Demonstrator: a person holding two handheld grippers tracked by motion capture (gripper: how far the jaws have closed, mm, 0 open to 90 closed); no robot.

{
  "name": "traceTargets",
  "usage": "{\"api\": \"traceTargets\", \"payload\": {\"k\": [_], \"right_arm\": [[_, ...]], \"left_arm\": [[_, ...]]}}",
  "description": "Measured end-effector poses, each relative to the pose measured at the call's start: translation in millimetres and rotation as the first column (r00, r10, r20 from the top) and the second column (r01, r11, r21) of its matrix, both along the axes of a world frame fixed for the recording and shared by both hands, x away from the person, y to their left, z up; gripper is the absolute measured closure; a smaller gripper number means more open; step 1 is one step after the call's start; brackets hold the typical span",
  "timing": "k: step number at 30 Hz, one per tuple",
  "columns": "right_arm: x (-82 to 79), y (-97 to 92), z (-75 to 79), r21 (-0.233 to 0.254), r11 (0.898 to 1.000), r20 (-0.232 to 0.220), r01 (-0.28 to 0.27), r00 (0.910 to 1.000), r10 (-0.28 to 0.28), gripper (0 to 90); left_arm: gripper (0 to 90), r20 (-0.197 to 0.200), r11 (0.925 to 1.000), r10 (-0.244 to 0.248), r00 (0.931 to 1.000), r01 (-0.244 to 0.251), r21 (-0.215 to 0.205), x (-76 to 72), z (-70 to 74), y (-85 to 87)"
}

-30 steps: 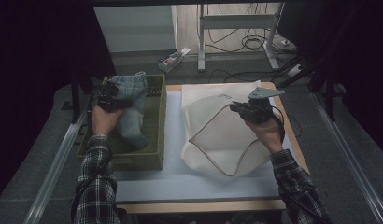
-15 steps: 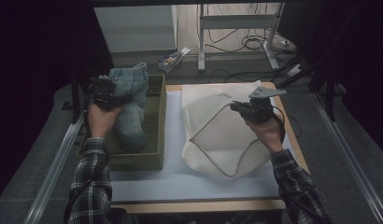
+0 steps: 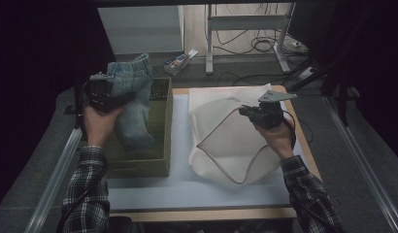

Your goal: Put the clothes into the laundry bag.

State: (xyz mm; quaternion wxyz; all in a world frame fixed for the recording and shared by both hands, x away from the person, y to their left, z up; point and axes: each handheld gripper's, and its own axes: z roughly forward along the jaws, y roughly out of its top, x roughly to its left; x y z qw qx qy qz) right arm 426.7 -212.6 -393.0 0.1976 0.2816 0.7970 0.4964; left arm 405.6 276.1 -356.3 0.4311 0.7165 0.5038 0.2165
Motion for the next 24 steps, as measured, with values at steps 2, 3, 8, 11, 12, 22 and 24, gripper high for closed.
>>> {"api": "traceTargets", "payload": {"k": [2,3,8,11,12,22,24], "right_arm": [[-0.1,0.3,-0.1,-0.001,1.0,0.0,-0.002,1.0,0.002,83.4],[-0.2,0.5,-0.2,-0.004,1.0,0.0,-0.002,1.0,0.002,83.4],[-0.4,0.0,0.1,-0.005,1.0,0.003,-0.002,1.0,0.002,83.4],[-0.4,-0.4,0.3,-0.005,1.0,0.003,-0.001,1.0,0.001,83.4],[-0.5,-0.4,0.3,-0.005,1.0,0.003,-0.001,1.0,0.001,83.3],[-0.3,-0.3,-0.2,-0.007,1.0,0.003,0.0,1.0,0.0,83.3],[-0.3,-0.4,-0.2,-0.007,1.0,0.002,0.0,1.0,0.0,83.3]], "left_arm": [[66.7,0.016,0.9999,-0.014,0.9998,0.014,0.001,-3.6,4.7,-3.0],[66.7,0.02,0.9998,-0.018,0.9996,0.018,0.006,-4.8,6.4,-3.8],[66.6,0.079,0.9993,-0.037,0.9962,0.038,-0.008,-14.4,11.7,-8.9],[66.6,0.113,0.9987,-0.044,0.9927,0.047,-0.022,-18.5,10.9,-10.6],[66.7,0.12,0.9982,-0.048,0.9916,0.052,-0.029,-19.6,10.4,-11.0],[65.9,0.217,0.9959,-0.044,0.9753,0.06,-0.068,-30.3,3.6,-16.8],[65.9,0.24,0.9952,-0.039,0.9699,0.059,-0.078,-32.8,4.2,-18.2]]}}
